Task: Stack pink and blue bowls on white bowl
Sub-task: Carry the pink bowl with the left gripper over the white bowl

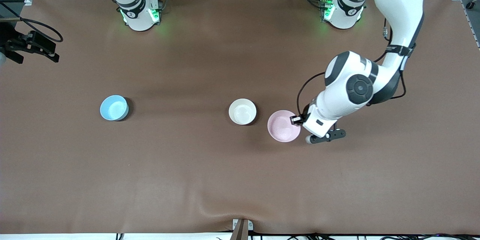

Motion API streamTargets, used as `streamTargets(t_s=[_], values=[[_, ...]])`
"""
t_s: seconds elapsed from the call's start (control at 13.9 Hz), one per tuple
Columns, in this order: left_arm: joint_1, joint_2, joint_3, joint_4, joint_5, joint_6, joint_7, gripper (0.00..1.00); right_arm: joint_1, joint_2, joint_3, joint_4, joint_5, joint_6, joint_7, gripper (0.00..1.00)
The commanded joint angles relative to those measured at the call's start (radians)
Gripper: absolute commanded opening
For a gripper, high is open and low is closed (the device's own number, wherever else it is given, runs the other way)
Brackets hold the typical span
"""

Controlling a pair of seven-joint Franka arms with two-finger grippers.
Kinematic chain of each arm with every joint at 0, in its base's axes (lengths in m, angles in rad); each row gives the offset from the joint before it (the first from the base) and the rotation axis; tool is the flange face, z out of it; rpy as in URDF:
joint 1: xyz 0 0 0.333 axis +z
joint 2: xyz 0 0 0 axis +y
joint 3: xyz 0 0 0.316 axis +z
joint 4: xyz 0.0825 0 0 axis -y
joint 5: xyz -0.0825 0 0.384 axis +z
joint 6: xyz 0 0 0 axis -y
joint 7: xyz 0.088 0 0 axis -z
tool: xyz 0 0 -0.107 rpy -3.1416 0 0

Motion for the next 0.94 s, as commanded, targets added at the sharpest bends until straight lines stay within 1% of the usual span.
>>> streamTargets(t_s=[0.0, 0.29, 0.72, 0.86], values=[[-0.056, 0.081, 0.011, 0.108, -0.004, -0.023, -0.047, 0.0, -0.006, 0.001, 0.004, 0.006, -0.016, -0.006, -0.007, 1.0], [-0.122, 0.159, 0.014, 0.183, -0.002, -0.014, -0.104, 0.0, -0.003, 0.001, 0.004, 0.006, -0.016, -0.006, -0.007, 1.0], [-0.201, 0.172, 0.021, 0.18, 0.019, 0.001, -0.107, 0.0, -0.006, 0.001, 0.004, 0.006, -0.016, -0.005, -0.007, 1.0], [-0.208, 0.172, 0.021, 0.174, 0.024, 0.017, -0.118, 0.0, -0.006, -0.001, 0.004, 0.006, -0.016, -0.006, -0.007, 1.0]])
